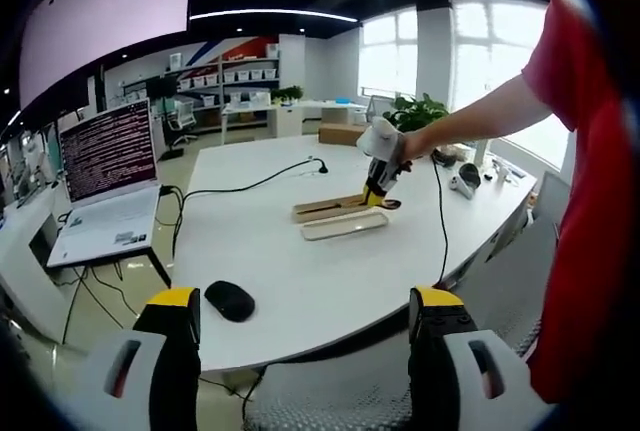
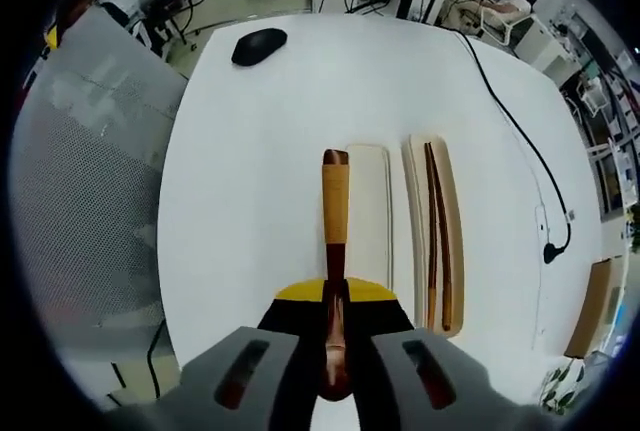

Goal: Arrange the utensils inside the cutlery case until each visible utensil rests in its matching compartment.

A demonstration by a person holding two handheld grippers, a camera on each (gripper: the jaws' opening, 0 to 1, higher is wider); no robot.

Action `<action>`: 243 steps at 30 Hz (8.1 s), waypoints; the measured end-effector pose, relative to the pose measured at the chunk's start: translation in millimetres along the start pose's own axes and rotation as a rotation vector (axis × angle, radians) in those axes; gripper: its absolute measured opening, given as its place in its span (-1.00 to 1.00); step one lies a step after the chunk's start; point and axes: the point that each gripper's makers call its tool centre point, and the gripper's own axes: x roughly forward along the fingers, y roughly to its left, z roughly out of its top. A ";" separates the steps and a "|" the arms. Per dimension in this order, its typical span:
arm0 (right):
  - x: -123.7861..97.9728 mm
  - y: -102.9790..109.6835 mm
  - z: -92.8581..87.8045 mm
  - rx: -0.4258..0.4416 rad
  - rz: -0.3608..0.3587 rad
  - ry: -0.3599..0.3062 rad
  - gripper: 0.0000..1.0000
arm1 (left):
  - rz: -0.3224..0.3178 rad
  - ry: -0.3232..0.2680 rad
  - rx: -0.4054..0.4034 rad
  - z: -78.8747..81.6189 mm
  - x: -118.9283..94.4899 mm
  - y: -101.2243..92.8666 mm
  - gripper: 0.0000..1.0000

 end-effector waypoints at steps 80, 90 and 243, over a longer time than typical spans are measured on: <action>30.2 -117.7 18.6 -0.023 -0.027 0.089 -0.97 | -0.085 -0.078 -0.195 13.8 13.7 3.6 0.84; 44.6 -125.8 16.2 -0.024 -0.044 0.107 -0.97 | -0.097 -0.084 -0.143 21.2 21.8 -4.6 0.99; -126.7 33.0 -16.1 0.508 -0.420 -0.423 -0.26 | -0.235 -0.043 0.151 40.2 68.4 7.5 0.81</action>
